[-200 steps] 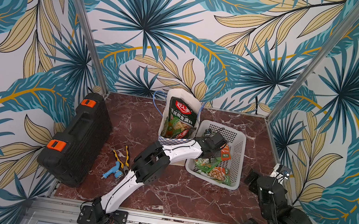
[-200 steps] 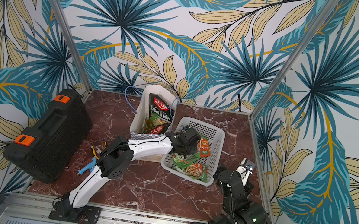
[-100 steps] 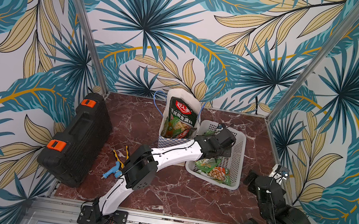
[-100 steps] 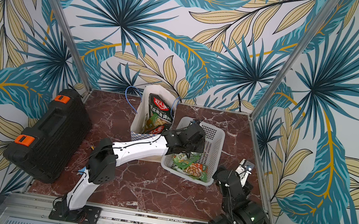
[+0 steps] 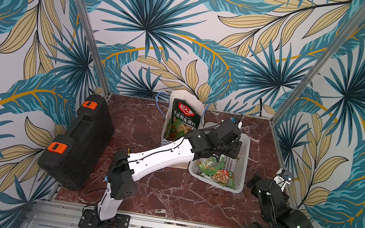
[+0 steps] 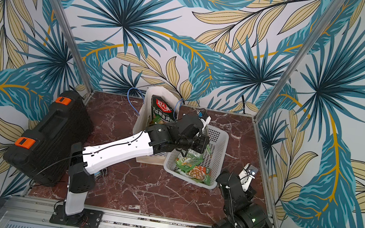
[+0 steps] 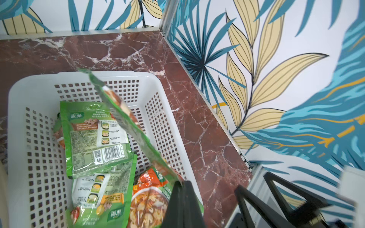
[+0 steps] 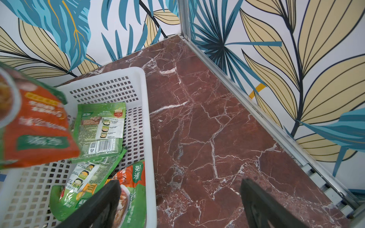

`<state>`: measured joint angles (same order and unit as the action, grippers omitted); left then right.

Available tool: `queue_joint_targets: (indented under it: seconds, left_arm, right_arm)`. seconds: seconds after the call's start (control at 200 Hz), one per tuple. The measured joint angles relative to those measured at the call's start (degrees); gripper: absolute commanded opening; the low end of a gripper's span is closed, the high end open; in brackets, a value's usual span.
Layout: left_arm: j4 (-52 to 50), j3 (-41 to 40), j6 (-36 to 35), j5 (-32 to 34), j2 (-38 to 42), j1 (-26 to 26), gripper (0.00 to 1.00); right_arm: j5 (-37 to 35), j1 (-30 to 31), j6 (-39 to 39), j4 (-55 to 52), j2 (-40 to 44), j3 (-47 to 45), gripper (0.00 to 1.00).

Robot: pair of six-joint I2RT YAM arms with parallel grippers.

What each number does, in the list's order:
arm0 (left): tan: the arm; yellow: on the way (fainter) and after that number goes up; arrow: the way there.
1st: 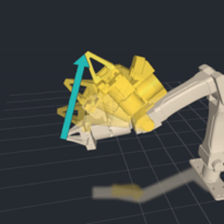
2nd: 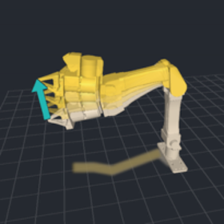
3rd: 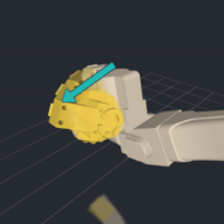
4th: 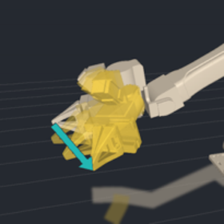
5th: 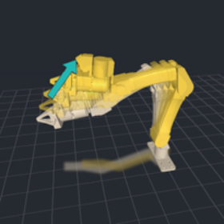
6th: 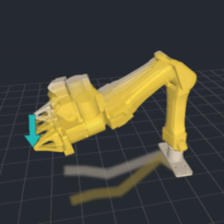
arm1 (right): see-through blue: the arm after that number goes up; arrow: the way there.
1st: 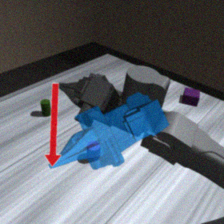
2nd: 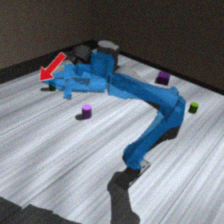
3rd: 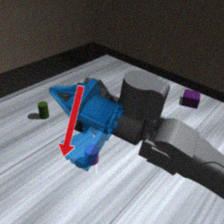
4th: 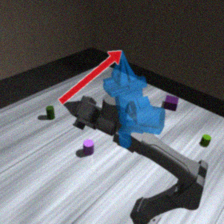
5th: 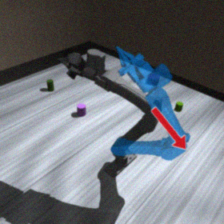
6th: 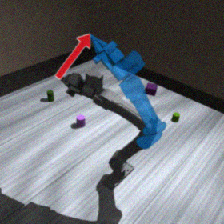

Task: Place the condiment packets inside the bag
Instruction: Place the condiment packet in the paper bag.

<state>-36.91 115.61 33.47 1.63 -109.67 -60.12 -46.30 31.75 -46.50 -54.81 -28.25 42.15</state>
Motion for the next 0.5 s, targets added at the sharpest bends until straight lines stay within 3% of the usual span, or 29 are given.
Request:
queue_joint_targets:
  seconds: [0.275, 0.501]
  left_arm:
    - [-5.92, -0.02, -5.55, -3.32, 12.31, -0.55, 0.00]
    - [-11.89, 0.07, -12.11, 1.95, 22.25, -0.55, 0.00]
  right_arm:
    - [1.86, 0.00, 1.88, 2.84, -0.31, -1.29, 0.99]
    - [6.08, 0.00, 5.77, 8.79, -5.35, -1.29, 1.00]
